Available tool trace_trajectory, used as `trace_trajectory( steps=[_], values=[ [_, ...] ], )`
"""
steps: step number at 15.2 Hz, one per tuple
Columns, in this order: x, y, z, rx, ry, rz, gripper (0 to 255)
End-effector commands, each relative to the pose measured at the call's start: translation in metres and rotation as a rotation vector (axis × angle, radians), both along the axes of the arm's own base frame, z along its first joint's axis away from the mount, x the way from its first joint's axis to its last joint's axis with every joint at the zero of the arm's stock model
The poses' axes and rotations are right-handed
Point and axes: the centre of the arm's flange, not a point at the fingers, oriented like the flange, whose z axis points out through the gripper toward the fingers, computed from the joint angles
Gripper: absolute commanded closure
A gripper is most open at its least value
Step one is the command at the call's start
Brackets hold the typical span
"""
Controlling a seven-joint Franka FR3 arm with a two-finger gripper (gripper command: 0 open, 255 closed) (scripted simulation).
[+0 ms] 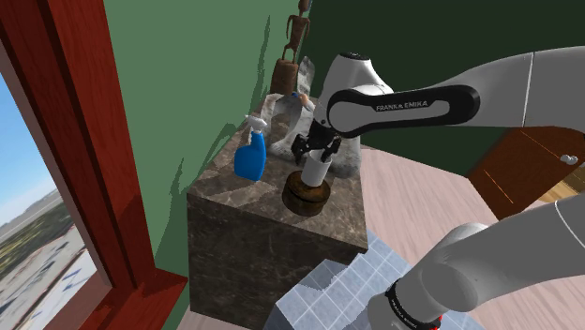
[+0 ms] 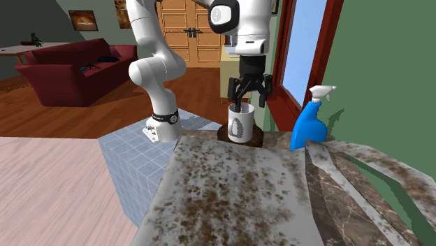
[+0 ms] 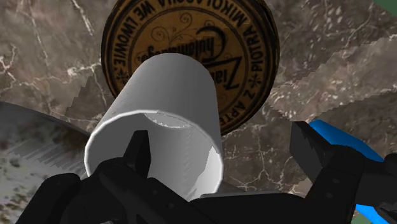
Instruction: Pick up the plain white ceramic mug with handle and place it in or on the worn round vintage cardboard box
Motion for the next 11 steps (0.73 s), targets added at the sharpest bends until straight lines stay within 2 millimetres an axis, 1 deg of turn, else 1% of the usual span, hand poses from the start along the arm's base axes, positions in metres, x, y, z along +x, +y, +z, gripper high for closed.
trace_trajectory(
  steps=[1, 3, 11],
  values=[
    [-0.002, 0.002, 0.019, 0.0, 0.001, 0.0, 0],
    [-0.004, 0.004, 0.042, 0.0, 0.001, 0.0, 0],
    [-0.004, 0.004, 0.042, 0.0, 0.001, 0.0, 0]
  ],
)
